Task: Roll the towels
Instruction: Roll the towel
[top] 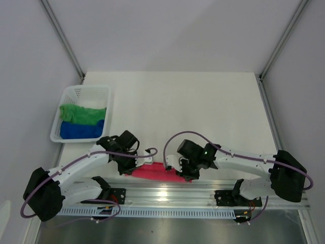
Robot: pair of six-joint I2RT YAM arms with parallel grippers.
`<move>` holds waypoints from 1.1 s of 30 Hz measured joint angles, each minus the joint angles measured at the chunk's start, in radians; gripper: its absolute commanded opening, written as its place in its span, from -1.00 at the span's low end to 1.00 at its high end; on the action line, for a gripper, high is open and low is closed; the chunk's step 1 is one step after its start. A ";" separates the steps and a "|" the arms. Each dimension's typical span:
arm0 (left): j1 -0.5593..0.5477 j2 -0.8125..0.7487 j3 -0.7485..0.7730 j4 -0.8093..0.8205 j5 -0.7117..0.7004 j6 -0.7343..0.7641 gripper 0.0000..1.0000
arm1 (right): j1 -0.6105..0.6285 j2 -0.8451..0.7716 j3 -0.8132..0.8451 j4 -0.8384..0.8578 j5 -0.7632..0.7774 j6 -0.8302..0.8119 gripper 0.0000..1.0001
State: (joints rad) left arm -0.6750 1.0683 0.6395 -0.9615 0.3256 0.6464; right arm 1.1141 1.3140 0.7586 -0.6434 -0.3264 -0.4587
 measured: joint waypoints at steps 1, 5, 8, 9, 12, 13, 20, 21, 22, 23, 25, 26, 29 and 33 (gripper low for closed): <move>0.008 0.002 0.003 -0.011 0.007 0.006 -0.99 | -0.031 0.003 0.007 -0.008 -0.032 -0.009 -0.96; 0.087 0.085 0.056 -0.060 0.056 0.049 -0.99 | -0.143 0.059 0.066 -0.050 -0.133 -0.026 -0.94; 0.151 0.192 0.127 -0.077 0.082 0.084 -0.92 | -0.206 0.151 0.129 -0.077 -0.183 -0.031 -0.94; 0.168 0.220 0.145 -0.085 0.094 0.093 -0.84 | -0.220 0.177 0.142 -0.084 -0.195 -0.032 -0.94; 0.220 0.310 0.205 -0.109 0.126 0.124 -0.48 | -0.270 0.263 0.168 -0.097 -0.239 -0.032 -0.94; 0.233 0.331 0.220 -0.114 0.133 0.134 -0.33 | -0.284 0.288 0.171 -0.103 -0.254 -0.032 -0.95; 0.275 0.319 0.258 -0.165 0.204 0.205 0.02 | -0.335 0.375 0.197 -0.134 -0.337 -0.032 -0.99; 0.275 0.295 0.258 -0.168 0.210 0.215 0.06 | -0.341 0.375 0.200 -0.136 -0.344 -0.033 -0.99; 0.275 0.269 0.256 -0.167 0.213 0.224 0.07 | -0.344 0.375 0.202 -0.138 -0.351 -0.033 -0.99; 0.272 0.240 0.252 -0.164 0.216 0.230 0.09 | -0.349 0.375 0.204 -0.140 -0.357 -0.034 -1.00; 0.262 0.193 0.237 -0.161 0.219 0.238 0.13 | -0.362 0.375 0.207 -0.145 -0.370 -0.034 -1.00; 0.251 0.174 0.227 -0.157 0.219 0.238 0.18 | -0.368 0.375 0.208 -0.145 -0.374 -0.034 -1.00; 0.195 0.138 0.182 -0.126 0.205 0.237 0.20 | -0.382 0.378 0.213 -0.147 -0.388 -0.033 -1.00; 0.101 0.084 0.091 -0.051 0.142 0.224 0.21 | -0.392 0.379 0.214 -0.148 -0.396 -0.032 -1.00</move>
State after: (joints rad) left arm -0.5743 1.1519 0.7307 -1.0126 0.4679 0.8703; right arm 0.7223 1.6928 0.9722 -0.7910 -0.7223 -0.4908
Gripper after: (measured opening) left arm 0.601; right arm 0.082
